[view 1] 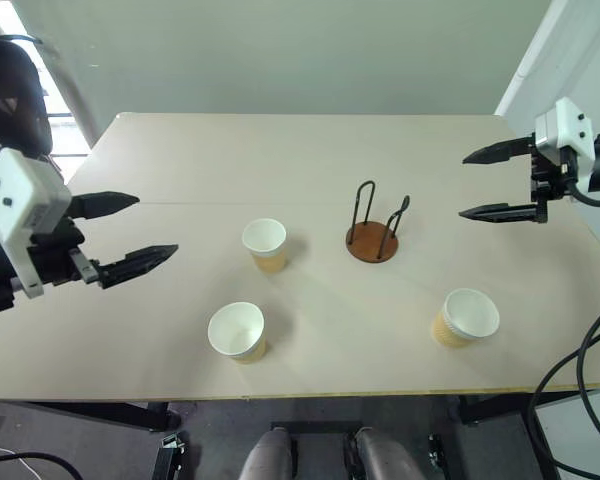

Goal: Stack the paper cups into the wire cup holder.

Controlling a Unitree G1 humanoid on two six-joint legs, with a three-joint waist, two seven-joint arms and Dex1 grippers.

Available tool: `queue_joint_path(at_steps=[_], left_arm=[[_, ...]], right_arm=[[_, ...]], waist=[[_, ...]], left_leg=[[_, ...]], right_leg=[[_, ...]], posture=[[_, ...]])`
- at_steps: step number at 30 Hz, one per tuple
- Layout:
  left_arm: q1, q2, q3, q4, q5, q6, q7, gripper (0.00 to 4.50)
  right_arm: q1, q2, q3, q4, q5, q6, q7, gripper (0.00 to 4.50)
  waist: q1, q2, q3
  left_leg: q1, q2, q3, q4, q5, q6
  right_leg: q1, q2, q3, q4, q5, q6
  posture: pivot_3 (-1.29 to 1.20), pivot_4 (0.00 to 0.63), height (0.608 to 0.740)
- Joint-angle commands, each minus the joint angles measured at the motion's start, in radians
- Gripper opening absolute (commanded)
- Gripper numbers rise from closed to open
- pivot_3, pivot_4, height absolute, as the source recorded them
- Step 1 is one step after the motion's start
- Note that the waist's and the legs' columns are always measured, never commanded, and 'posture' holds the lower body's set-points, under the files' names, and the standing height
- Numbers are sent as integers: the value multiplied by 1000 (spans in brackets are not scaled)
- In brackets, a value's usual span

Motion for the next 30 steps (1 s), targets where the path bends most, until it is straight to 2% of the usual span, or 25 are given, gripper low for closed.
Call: queue_joint_path(at_steps=[1,10,14,21,24,27,30], left_arm=[[-52,15,-8,1,-27,-10,5,4500],[-232,12,-216,104,-21,-82,-23,4500],[-305,9,-301,156,-10,-105,-54,4500],[-359,12,-420,216,-3,-112,-148,4500],[-396,1,-462,246,17,-129,-168,4500],[-435,-15,-499,274,33,-143,-183,4500],[-460,-28,-521,289,45,-150,-199,4500]], right_arm=[[5,-28,-28,-45,14,22,-4,4480],[143,-133,-108,-201,61,128,-42,4480],[249,-132,-153,-340,125,252,-97,4480],[482,-51,-262,-753,355,727,-355,4480],[552,-11,-285,-881,417,861,-473,4480],[575,51,-291,-954,452,947,-601,4480],[536,135,-269,-973,455,1034,-748,4480]], waist=[[1,0,0],[9,0,0],[9,0,0],[0,-1,0],[1,-1,0],[1,-2,0],[0,-2,0]], left_leg=[[0,0,0,0,0,0],[0,0,0,0,0,-1],[0,0,0,0,-1,-1],[0,1,1,0,0,-2],[-1,1,1,0,0,-1],[-1,1,1,1,0,0],[-1,0,1,2,1,1]], right_leg=[[0,0,0,0,0,0],[0,0,0,0,0,0],[0,0,0,0,0,0],[0,1,0,0,-1,2],[0,1,1,-1,-2,4],[1,1,1,-1,-3,5],[1,1,1,-1,-2,6]], posture=[[0,150,740],[0,150,740],[0,150,740],[0,150,740],[0,150,740],[0,150,740],[0,150,740]])
